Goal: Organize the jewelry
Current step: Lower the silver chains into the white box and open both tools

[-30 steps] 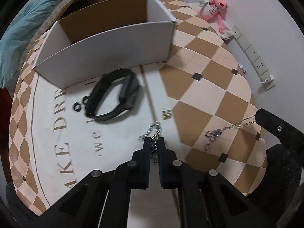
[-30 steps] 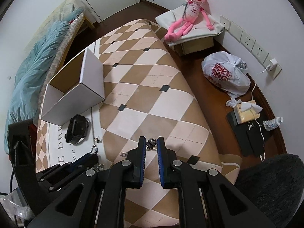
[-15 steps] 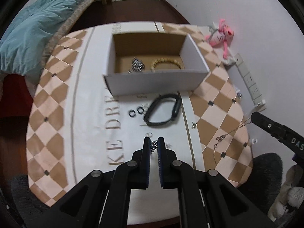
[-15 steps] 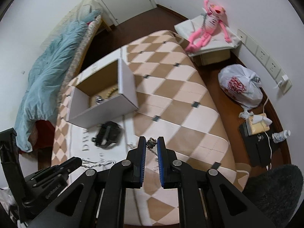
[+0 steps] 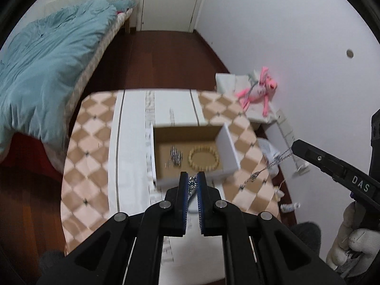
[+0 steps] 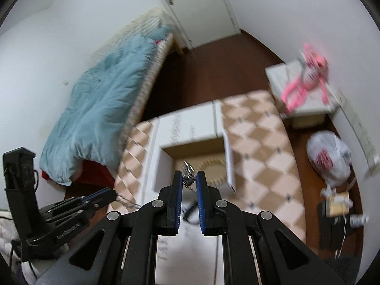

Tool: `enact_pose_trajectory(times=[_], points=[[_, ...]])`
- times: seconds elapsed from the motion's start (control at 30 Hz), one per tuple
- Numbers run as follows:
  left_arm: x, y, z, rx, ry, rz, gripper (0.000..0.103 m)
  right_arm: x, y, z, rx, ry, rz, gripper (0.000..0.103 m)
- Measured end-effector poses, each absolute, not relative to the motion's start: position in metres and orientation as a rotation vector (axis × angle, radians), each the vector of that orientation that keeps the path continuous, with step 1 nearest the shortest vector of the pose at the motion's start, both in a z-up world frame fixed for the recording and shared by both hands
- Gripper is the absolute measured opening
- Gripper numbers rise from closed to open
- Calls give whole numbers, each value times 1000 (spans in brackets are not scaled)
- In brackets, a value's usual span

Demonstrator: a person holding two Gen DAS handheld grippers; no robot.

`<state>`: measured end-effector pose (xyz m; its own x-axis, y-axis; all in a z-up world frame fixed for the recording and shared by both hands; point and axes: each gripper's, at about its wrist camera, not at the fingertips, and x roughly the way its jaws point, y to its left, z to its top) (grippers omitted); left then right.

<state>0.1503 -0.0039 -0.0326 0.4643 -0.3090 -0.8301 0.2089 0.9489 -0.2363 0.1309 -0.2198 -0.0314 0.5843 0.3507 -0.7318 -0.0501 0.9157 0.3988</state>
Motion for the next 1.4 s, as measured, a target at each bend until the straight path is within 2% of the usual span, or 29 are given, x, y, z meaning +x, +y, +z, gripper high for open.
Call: enact_pose_trajectory(times=[0.2,0.47,0.93,1.03,1.07,1.1,1.13,1.17,1.2,1.3,1.33,1.37,1.4], points=[[207,-5,-42,-72,1066,-306,5,192,-195,-33,241,951,237,12],[262,-14,-94,-74,1181,-302,5,261,-179,-97,115,1103,176,12],[311,-19,-134,-81,1309,-219,7,298,-180,-159,83,1268,147,13],[313,-17,-133,-26,1295,-160,12,298,-183,-166,99,1299,139,14],[312,-16,-133,-17,1286,-151,19,298,-184,-167,101,1300,131,18],[311,-14,-132,-11,1278,-136,32,296,-185,-168,103,1300,124,22],[309,-12,-131,-7,1267,-118,40,295,-186,-168,107,1301,122,33],[307,-9,-130,-9,1253,-114,56,294,-187,-168,109,1299,119,40],[306,-7,-129,-7,1239,-105,70,293,-187,-167,110,1296,116,43],[300,0,-127,2,1209,-70,84,286,-188,-166,107,1291,102,46],[297,2,-127,1,1206,-59,87,285,-187,-165,100,1289,97,51],[295,3,-127,3,1204,-53,92,282,-186,-165,90,1287,88,62],[292,4,-127,6,1198,-46,97,278,-185,-166,75,1288,80,69]])
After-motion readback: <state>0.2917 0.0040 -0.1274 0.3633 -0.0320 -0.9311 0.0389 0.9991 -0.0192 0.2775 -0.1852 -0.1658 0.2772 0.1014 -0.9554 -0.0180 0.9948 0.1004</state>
